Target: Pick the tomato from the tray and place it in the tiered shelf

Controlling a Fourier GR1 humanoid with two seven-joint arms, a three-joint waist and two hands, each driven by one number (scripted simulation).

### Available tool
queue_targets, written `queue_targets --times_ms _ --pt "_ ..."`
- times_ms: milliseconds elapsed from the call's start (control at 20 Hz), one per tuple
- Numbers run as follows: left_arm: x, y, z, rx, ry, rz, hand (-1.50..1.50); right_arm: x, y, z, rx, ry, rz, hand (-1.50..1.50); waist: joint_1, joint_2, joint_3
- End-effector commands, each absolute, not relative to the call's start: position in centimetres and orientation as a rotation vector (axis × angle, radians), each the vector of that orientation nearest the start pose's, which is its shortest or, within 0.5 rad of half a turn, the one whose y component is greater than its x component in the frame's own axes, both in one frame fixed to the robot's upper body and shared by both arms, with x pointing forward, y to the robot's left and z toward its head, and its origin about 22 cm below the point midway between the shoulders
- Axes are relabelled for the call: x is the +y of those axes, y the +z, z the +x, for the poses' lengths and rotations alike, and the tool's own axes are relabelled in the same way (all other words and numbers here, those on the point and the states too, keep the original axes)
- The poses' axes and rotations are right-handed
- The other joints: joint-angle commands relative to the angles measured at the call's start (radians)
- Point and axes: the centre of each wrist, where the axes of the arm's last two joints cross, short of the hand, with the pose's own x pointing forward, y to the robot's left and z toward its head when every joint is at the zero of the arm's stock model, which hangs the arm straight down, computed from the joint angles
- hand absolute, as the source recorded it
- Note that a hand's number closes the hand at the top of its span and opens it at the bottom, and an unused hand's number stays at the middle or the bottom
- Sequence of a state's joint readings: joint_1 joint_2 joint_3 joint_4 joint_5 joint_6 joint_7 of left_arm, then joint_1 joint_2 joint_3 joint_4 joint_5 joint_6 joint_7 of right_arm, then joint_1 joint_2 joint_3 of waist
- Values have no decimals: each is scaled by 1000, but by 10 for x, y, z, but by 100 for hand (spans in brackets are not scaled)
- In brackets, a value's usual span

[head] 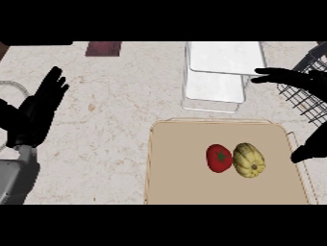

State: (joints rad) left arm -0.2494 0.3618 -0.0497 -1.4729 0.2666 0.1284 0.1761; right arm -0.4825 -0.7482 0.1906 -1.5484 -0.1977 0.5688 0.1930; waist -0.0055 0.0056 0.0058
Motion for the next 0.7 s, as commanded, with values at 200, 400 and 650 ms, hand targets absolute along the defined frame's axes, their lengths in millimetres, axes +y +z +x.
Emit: queue_targets --times_ms 200,400,650 --pt "284 57 293 -1507 -58 79 0 -215 182 276 -1425 1370 -332 -150 3 -10 -7" --pt "278 63 299 -1529 -53 95 0 -185 172 258 -1353 1407 -359 -150 5 -8 -7" --pt "286 56 291 -1521 -61 61 0 -171 169 269 -1203 1527 -491 -150 15 -6 -7"
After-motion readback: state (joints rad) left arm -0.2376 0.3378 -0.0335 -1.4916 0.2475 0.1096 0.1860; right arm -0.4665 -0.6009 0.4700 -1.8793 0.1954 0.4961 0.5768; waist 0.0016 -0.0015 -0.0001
